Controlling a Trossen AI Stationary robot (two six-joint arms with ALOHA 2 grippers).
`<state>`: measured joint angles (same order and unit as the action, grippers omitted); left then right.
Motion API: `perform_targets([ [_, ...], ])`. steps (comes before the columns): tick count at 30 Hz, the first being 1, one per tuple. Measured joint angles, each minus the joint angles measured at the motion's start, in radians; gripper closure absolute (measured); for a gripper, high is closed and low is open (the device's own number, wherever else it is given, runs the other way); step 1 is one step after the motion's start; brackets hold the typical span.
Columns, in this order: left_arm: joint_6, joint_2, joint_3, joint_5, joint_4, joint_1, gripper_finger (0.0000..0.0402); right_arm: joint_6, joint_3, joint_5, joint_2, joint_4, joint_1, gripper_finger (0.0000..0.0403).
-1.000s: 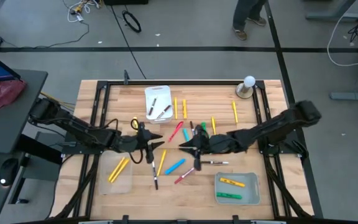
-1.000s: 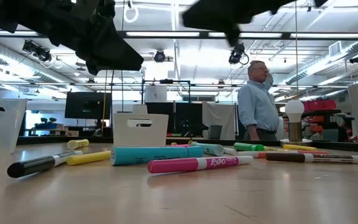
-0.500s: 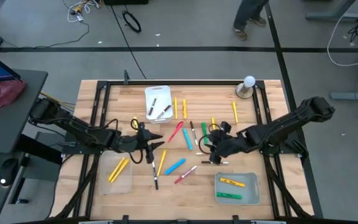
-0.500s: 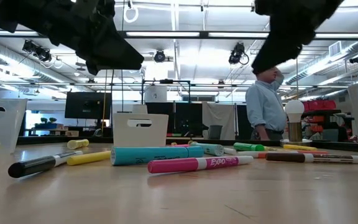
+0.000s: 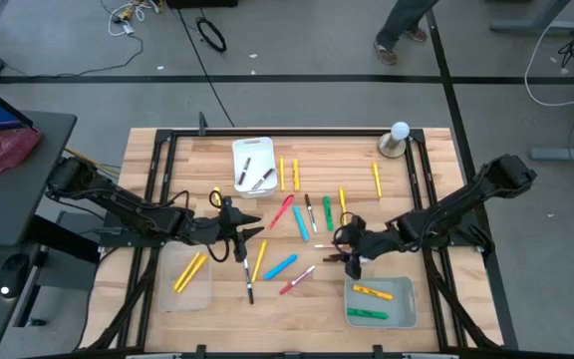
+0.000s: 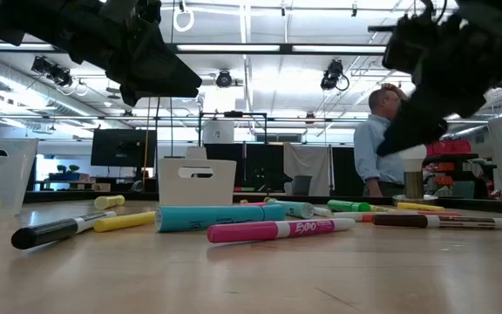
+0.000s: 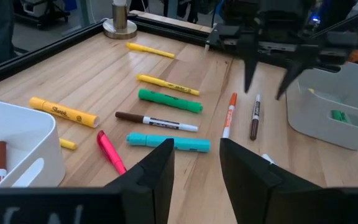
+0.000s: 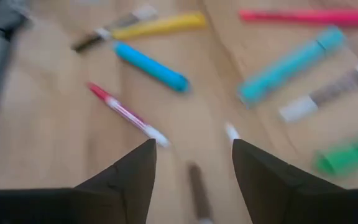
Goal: Pick & Place Markers
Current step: Put the blue highlighter pen into the gray bin
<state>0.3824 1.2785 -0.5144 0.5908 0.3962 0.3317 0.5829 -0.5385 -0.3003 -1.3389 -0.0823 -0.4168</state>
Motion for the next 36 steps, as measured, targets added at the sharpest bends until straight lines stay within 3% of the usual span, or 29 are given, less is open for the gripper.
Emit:
perform_targets([
  [7, 0.000, 0.000, 0.000, 0.007, 0.021, 0.000, 0.0266, -0.178, -0.036, 0.023, -0.123, -0.198, 0.028, 0.0197],
  [14, -0.002, 0.000, 0.000, 0.010, 0.024, -0.002, 0.0266, -0.355, -0.165, 0.189, -0.358, -0.294, 0.110, 0.0190],
  [22, -0.022, 0.000, 0.000, 0.011, 0.023, -0.002, 0.0266, -0.576, -0.299, 0.355, -0.527, -0.287, 0.197, 0.0169],
  [31, -0.038, 0.000, -0.001, 0.011, 0.038, -0.005, 0.0266, -0.782, -0.331, 0.419, -0.603, -0.271, 0.243, 0.0212],
  [36, -0.039, 0.000, -0.001, 0.011, 0.040, -0.005, 0.0266, -0.832, -0.332, 0.434, -0.632, -0.289, 0.248, 0.0259],
])
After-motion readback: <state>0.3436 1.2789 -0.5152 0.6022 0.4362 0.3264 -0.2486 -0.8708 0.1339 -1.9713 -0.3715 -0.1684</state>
